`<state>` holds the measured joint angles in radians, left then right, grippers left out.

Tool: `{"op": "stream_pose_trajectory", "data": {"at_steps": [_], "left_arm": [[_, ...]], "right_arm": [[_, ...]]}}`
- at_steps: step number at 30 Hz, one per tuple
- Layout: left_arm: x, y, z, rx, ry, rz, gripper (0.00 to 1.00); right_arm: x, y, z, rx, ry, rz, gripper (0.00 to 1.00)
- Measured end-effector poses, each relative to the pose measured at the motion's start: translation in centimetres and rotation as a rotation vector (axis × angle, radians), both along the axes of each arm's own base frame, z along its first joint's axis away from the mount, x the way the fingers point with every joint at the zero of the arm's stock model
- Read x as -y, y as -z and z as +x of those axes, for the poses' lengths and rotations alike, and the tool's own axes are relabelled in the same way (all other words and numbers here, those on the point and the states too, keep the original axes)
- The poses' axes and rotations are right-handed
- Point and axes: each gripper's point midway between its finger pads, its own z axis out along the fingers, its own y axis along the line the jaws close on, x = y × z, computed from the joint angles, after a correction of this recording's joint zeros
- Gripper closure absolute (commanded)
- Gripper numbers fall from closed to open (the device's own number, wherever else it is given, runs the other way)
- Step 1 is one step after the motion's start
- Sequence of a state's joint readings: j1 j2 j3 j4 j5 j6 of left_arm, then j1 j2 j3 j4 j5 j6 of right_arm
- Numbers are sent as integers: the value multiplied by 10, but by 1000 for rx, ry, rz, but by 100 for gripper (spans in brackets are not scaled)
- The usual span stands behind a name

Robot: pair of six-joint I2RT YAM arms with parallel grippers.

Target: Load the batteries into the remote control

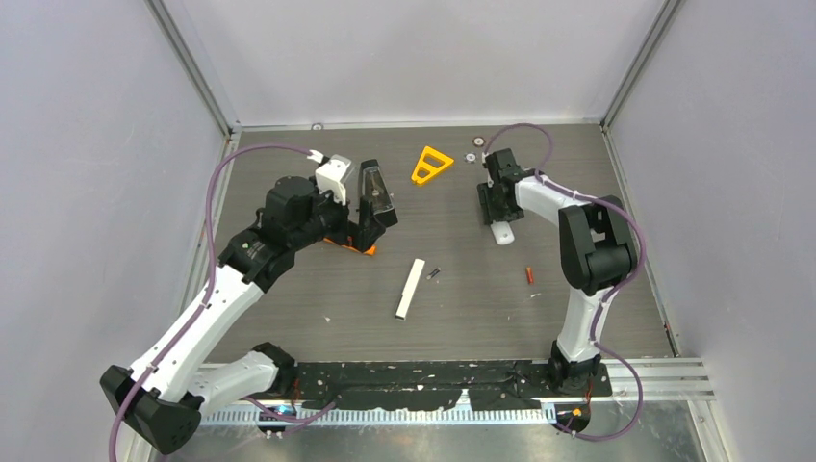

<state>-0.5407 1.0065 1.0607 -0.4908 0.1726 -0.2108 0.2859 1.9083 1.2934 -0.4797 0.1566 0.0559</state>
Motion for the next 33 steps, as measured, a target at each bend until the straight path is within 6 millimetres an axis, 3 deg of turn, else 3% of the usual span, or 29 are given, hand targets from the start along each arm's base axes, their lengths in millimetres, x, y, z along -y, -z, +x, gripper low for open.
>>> {"op": "stream_pose_trajectory", "data": {"at_steps": [4, 9, 13, 18, 23, 28, 33], "left_arm": [[-1, 0, 0, -4, -10, -5, 4], [-1, 0, 0, -9, -16, -9, 4], [-2, 0, 1, -9, -25, -8, 1], [-5, 6, 2, -18, -46, 1, 0], [-16, 21, 3, -53, -104, 17, 0], [-24, 36, 0, -99, -144, 14, 1], [-28, 58, -12, -135, -154, -4, 2]], "right_arm": [[0, 5, 1, -12, 24, 6, 61], [-1, 6, 1, -15, 54, 17, 34], [-2, 5, 2, -9, 75, 29, 23], [-5, -5, 1, 14, 90, 65, 17], [-13, -43, -4, 99, 90, 127, 16], [-38, -88, -18, 210, 47, 207, 22], [-100, -98, -52, 217, -76, 293, 23]]}}
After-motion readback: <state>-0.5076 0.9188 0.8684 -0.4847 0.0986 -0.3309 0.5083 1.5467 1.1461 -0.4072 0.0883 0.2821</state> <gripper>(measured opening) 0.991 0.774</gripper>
